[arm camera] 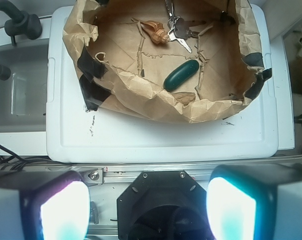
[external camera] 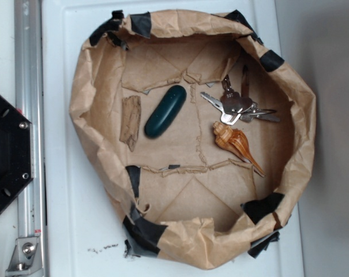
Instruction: Grab the plastic pickle.
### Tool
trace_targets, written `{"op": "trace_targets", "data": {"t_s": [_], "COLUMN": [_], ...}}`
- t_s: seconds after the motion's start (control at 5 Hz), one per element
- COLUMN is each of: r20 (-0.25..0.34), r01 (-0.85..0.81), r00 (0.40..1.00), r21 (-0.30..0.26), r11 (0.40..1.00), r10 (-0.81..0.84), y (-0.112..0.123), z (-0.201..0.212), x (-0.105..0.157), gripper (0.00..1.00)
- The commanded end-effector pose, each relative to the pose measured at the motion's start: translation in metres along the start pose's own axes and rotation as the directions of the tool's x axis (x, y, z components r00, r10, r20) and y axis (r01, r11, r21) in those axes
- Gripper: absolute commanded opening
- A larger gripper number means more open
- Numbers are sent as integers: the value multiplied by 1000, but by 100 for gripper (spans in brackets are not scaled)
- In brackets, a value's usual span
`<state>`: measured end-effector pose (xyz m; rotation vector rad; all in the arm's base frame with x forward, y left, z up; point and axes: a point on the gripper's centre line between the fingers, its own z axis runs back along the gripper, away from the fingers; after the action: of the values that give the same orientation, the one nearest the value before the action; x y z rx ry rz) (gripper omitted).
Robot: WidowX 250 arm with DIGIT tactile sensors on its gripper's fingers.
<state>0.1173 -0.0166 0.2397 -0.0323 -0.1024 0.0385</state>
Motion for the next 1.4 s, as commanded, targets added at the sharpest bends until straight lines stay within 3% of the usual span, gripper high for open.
{"op": "trace_targets", "data": {"t_s": [0.0,0.2,0.4,0.6,0.8,1.0,1.2], "r20": [0,46,116,91,60,56,23], "r01": [0,-249,-474,-678,-745,-765,-748], "r00": [1000,967,873,733,667,637,658], "r21": [0,-54,-32,11,66,168,143], "r11": [1000,967,880,735,663,621,649], "r10": [0,251,474,675,743,769,753], "y": [0,22,30,47,60,75,89], "z": [0,-49,-83,-124,-177,-212,-218], "x": [0,46,88,130,138,131,100], "gripper": [100,100,100,100,100,100,100]}}
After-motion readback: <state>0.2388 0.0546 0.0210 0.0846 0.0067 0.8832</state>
